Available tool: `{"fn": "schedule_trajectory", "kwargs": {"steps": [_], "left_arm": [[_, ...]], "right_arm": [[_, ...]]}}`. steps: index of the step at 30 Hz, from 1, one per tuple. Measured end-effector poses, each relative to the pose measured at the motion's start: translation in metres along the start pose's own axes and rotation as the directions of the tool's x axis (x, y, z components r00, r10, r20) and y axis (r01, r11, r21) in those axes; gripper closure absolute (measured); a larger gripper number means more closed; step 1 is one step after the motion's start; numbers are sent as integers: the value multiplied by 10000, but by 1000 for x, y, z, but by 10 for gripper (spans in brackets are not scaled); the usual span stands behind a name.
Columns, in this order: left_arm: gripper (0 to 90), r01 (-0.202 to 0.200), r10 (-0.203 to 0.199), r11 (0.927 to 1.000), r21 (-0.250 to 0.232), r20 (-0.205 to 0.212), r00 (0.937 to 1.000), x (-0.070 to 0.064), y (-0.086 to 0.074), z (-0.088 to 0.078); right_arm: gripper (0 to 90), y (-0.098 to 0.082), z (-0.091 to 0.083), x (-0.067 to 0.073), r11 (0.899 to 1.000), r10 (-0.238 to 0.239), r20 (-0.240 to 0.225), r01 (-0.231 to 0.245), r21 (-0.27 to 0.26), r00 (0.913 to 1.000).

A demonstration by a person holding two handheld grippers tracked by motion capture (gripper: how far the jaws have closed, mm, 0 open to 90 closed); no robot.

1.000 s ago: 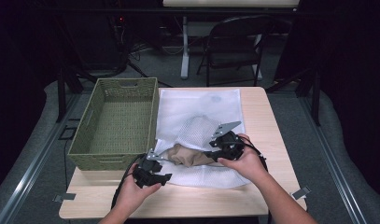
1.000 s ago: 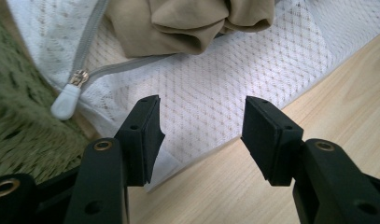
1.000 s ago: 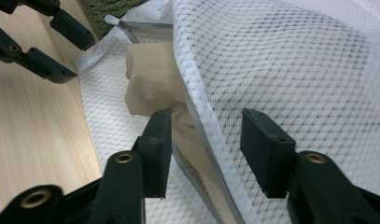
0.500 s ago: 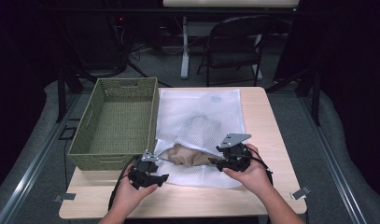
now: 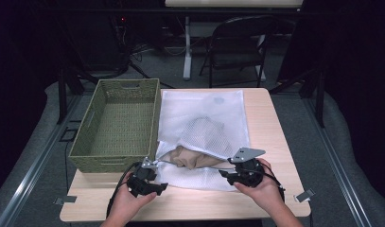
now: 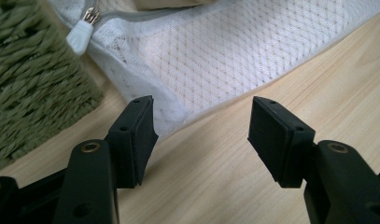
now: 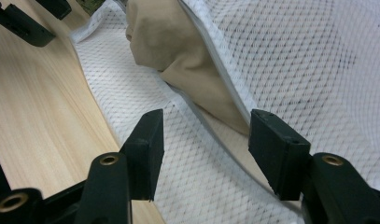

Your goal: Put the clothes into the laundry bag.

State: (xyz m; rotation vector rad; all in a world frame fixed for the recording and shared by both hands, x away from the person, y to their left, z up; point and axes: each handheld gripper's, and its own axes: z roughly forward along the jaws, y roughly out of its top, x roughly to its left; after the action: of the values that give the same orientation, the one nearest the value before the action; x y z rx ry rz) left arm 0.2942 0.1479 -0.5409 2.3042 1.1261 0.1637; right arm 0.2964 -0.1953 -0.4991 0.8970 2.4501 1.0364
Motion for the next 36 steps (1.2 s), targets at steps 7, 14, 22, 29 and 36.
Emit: {"fn": "schedule_trajectory", "kwargs": {"steps": [7, 14, 22, 29, 36], "left_arm": [[402, 123, -123, 9999, 22, -49, 9999, 3, -5, 3], [373, 318, -319, 9995, -55, -186, 9993, 5, -7, 11], [351, 444, -445, 9990, -72, -136, 9989, 7, -6, 14], [352, 278, -279, 9995, -114, -153, 9995, 6, -4, 15], [351, 121, -121, 9999, 42, -134, 9998, 4, -2, 20]], "right_arm": [[447, -14, -3, 7, 10000, 82, 160, -83, 47, 9998], [436, -20, -6, 7, 9994, 281, 201, -276, -224, 9994], [399, -28, -11, 0, 9983, 582, 637, -575, -129, 9963], [389, -41, -24, -21, 9898, 1420, 1420, -1398, -258, 9796], [333, -58, -19, -36, 9754, 2061, 1687, -2160, 427, 9639]]}}
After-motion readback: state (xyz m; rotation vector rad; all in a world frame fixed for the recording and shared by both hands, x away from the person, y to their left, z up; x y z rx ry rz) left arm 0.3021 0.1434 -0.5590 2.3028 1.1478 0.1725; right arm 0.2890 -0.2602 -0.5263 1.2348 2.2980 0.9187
